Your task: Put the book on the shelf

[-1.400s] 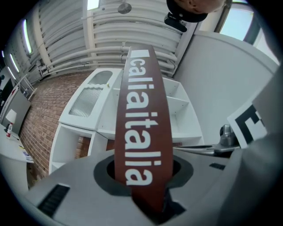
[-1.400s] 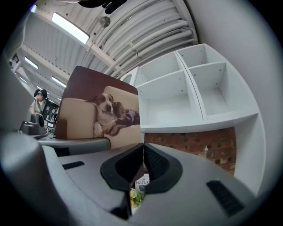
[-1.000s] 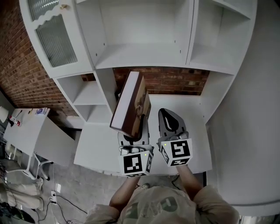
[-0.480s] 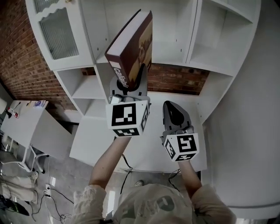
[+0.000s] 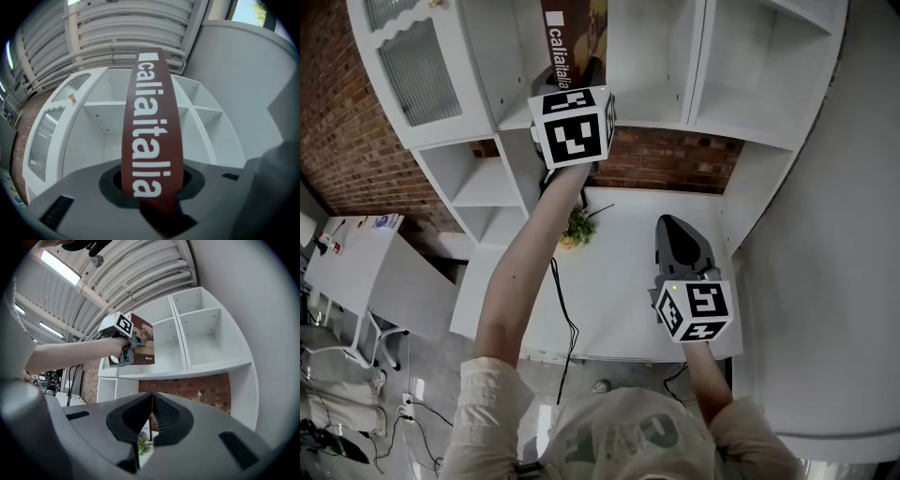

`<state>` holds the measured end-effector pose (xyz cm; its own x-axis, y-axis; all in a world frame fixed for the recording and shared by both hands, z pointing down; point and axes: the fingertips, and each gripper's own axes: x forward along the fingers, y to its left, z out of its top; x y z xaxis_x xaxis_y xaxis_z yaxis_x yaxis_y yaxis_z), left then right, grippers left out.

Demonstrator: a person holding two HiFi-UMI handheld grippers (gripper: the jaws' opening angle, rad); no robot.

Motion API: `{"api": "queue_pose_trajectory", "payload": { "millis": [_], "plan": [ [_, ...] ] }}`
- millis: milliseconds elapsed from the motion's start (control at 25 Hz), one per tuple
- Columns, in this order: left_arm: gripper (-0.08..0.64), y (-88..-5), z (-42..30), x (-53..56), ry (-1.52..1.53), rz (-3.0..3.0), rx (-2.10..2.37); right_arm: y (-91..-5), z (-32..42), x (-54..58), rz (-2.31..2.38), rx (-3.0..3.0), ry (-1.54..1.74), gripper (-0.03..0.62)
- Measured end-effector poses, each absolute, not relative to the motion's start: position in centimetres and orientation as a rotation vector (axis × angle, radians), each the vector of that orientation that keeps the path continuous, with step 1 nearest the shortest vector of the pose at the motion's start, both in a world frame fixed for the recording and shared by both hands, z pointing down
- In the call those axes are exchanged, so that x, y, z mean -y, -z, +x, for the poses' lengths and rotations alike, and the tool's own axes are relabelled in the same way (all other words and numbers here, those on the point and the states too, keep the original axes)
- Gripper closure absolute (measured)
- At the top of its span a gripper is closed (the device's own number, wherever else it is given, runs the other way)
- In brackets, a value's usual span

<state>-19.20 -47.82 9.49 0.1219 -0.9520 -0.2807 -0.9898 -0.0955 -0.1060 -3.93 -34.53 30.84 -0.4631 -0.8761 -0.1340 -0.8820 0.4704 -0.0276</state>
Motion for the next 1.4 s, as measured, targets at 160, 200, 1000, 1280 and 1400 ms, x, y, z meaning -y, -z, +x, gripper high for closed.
{"api": "queue_pose_trajectory", "payload": {
  "millis": [160, 200, 1000, 1280, 1400],
  "plan": [
    [0.405, -10.3, -20.1, 51.8, -0.03, -2.095, -2.01, -30.8, -3.7, 34.5, -1.557, -2.577, -0.036, 0.577],
    [0.405, -10.5, -20.3, 52.6, 0.002, -2.092, -2.032, -30.7, -3.7, 34.5, -1.549, -2.574, -0.028, 0.577],
    [0.405, -13.6, -21.0, 60.9, -0.002, -2.178, -2.177, -32.4, -0.5, 35.3, -1.654, -2.513, 0.079, 0.577],
    [0.405, -13.6, -22.4, 64.0, -0.035, -2.196, -2.211, -34.0, 0.6, 35.9, -1.721, -2.489, 0.142, 0.577],
    [0.406, -13.6, -22.5, 65.2, -0.035, -2.21, -2.227, -34.8, 0.7, 36.3, -1.739, -2.486, 0.17, 0.577]
  ]
}}
